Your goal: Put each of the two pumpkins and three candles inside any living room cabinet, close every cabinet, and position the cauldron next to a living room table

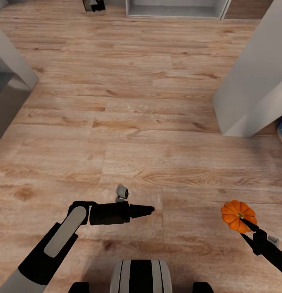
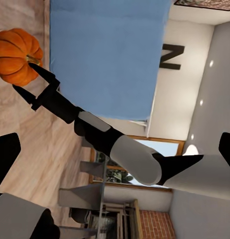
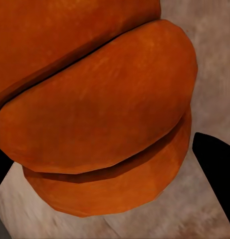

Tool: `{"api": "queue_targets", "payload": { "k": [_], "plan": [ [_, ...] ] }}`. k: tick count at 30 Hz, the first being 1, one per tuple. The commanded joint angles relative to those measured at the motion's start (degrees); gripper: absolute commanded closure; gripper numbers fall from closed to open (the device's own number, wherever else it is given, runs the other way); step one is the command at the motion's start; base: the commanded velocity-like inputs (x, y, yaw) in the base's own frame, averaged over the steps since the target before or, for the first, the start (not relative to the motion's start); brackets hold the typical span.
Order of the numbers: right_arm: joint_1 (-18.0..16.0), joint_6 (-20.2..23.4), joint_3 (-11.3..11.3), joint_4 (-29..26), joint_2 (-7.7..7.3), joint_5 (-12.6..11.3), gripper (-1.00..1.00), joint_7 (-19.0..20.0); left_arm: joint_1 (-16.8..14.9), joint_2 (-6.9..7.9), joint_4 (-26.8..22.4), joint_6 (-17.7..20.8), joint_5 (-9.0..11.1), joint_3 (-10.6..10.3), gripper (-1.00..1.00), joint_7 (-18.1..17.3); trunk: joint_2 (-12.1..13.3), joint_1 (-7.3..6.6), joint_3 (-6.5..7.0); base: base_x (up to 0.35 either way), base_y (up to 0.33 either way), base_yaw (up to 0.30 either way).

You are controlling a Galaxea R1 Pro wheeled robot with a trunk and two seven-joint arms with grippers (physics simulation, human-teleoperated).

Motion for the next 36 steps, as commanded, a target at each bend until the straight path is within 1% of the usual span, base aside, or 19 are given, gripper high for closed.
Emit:
{"api": "queue_targets", "payload": {
  "k": [1,17,28,36],
  "plan": [
    [0.0,0.5,-0.1,0.0,0.04,-0.2,1.00,-0.1,0.0,0.03,0.0,0.0,-0.4,0.0,-1.00,-0.5,0.0,-0.03,0.20,0.000,0.000,0.000],
    [0.0,0.5,-0.1,0.0,0.07,-0.3,1.00,-0.1,0.0,0.02,0.0,0.0,-0.4,-0.1,-1.00,-0.5,0.2,-0.44,3.76,0.000,0.000,-0.006],
    [0.0,0.5,-0.1,0.0,0.10,-0.3,1.00,-0.1,0.0,0.07,0.0,0.0,-0.4,-0.1,-1.00,-0.5,0.4,-0.73,6.66,0.000,0.000,-0.191],
    [0.0,0.5,-0.1,0.0,0.16,-0.3,1.00,-0.1,0.0,0.09,0.0,0.0,-0.4,0.0,-1.00,-0.6,0.5,-0.93,8.53,0.000,0.000,-0.052]
  ]
}}
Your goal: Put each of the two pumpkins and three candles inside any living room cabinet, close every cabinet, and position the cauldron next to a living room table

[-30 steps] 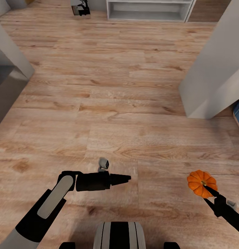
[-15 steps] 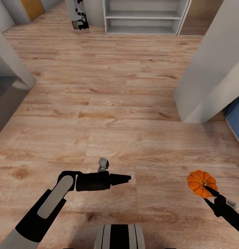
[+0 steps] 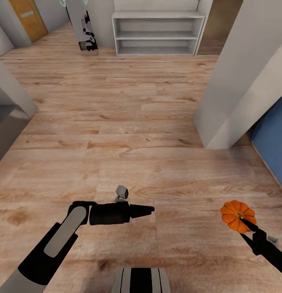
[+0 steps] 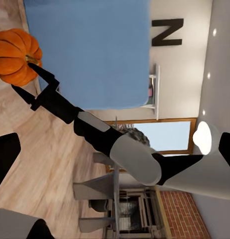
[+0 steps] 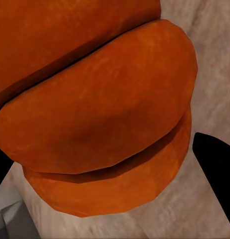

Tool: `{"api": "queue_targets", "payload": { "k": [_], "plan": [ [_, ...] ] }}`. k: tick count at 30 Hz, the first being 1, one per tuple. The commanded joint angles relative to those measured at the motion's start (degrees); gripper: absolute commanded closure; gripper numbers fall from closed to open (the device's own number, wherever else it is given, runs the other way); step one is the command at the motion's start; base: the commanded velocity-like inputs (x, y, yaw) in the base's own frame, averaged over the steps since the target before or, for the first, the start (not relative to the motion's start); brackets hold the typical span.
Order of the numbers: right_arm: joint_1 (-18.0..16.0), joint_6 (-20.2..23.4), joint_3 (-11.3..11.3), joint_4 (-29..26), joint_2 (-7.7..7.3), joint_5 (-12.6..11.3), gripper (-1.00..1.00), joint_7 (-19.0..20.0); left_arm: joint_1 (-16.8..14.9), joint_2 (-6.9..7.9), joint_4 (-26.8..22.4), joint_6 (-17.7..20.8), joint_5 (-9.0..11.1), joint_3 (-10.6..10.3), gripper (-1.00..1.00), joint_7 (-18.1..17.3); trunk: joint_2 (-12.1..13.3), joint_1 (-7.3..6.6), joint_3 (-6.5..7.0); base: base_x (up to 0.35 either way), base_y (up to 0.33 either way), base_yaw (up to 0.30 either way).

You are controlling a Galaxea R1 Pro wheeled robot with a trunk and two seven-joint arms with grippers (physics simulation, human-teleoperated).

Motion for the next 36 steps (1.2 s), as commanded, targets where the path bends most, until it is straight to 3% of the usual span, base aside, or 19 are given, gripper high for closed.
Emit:
{"api": "queue_targets", "payload": {
  "k": [1,36],
  "plan": [
    [0.0,0.5,-0.2,0.0,0.02,-0.3,1.00,-0.1,0.0,0.02,0.0,0.0,-0.4,0.0,-1.00,-0.5,0.0,-0.03,0.20,0.000,0.000,-0.010],
    [0.0,0.6,-0.1,0.0,0.38,-0.3,1.00,-0.6,0.0,-0.03,0.0,0.0,-0.4,0.0,-1.00,-0.5,0.5,-0.94,7.96,0.000,0.000,-0.001]
  ]
}}
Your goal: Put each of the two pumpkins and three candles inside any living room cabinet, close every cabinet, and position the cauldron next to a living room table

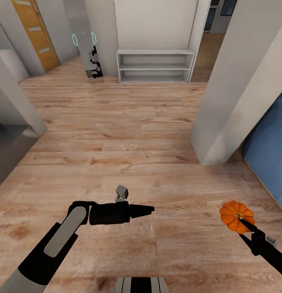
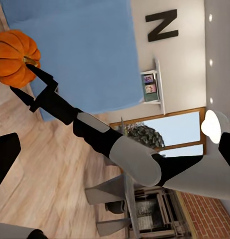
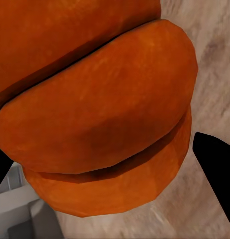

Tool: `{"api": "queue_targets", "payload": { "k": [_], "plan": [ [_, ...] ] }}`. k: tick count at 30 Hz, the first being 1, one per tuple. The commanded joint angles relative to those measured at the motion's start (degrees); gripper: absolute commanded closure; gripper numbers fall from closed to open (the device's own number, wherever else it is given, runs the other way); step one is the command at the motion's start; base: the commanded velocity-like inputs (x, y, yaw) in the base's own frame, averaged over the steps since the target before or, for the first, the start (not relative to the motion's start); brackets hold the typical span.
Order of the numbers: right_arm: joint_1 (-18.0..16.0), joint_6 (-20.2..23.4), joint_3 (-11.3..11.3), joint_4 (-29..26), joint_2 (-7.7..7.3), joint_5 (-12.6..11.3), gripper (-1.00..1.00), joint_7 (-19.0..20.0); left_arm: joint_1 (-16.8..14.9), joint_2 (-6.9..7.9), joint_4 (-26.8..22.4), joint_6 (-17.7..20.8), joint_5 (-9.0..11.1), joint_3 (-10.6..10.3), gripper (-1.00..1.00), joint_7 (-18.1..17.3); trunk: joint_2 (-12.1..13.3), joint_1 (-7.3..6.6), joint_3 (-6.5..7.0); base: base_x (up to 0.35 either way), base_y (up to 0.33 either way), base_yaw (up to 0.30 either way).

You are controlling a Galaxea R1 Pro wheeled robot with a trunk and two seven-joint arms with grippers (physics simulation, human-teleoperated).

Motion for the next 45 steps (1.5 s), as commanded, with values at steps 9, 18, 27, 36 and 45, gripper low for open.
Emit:
{"api": "queue_targets", "payload": {
  "k": [9,18,27,36,45],
  "plan": [
    [0.0,0.5,-0.2,0.0,0.01,-0.3,1.00,-0.2,0.0,0.05,0.0,0.0,-0.4,0.0,-1.00,-0.5,0.0,-0.09,0.69,0.000,0.000,0.001],
    [0.0,0.5,-0.2,0.0,0.05,-0.3,1.00,-0.2,0.0,0.03,0.0,0.0,-0.4,0.2,-1.00,-0.4,0.0,-0.09,1.18,-0.005,0.000,0.147],
    [0.0,0.5,0.6,0.0,0.13,-0.2,1.00,-0.3,0.0,0.03,-0.1,0.0,-0.4,0.3,-1.00,-0.4,0.0,-0.09,1.65,-0.067,0.000,0.250],
    [0.0,0.5,0.9,0.0,0.15,-0.3,1.00,-0.3,0.0,0.04,-0.2,0.0,-0.4,0.3,-1.00,-0.4,0.0,-0.09,2.07,-0.005,0.000,0.266],
    [0.0,0.5,0.9,0.0,0.16,-0.3,1.00,-0.2,0.0,0.02,-0.2,0.0,-0.4,0.2,-1.00,-0.4,0.0,-0.09,2.47,0.000,0.000,0.269]
  ]
}}
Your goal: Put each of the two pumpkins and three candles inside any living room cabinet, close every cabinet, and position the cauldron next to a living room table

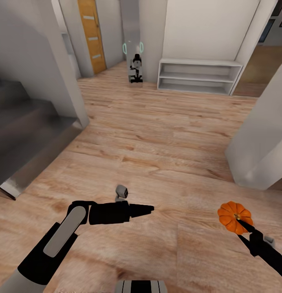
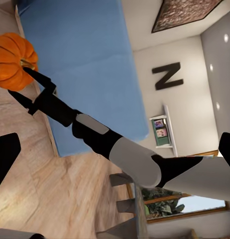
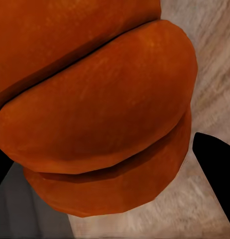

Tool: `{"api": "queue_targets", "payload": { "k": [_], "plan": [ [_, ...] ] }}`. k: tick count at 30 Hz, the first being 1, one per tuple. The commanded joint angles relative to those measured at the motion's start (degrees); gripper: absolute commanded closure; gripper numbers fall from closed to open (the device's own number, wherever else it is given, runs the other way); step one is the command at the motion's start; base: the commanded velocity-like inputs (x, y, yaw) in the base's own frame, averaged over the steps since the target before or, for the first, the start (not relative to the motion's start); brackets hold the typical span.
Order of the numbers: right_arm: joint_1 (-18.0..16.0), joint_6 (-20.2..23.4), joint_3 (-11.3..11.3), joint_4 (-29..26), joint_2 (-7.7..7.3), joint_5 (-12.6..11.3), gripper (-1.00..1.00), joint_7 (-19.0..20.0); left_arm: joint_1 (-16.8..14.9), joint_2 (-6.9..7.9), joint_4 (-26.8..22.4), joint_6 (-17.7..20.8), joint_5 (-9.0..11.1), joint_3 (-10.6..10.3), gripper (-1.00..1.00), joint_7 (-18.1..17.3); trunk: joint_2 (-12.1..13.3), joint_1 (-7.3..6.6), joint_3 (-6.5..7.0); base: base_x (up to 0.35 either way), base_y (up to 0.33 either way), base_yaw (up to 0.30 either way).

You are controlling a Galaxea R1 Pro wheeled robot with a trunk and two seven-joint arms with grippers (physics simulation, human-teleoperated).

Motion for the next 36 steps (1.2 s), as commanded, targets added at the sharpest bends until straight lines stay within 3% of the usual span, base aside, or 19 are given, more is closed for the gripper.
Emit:
{"api": "queue_targets", "payload": {
  "k": [1,36],
  "plan": [
    [0.0,0.7,-0.2,0.0,0.00,-0.8,1.00,0.0,-0.1,0.01,0.0,0.0,-0.4,-0.1,-1.00,-0.5,0.0,-0.01,0.01,0.000,0.000,0.269],
    [0.0,0.7,0.0,-0.1,0.00,-0.8,1.00,0.3,-0.1,0.03,0.0,0.0,-0.4,-0.2,-1.00,-0.5,0.0,-0.01,1.50,0.000,0.000,0.270]
  ]
}}
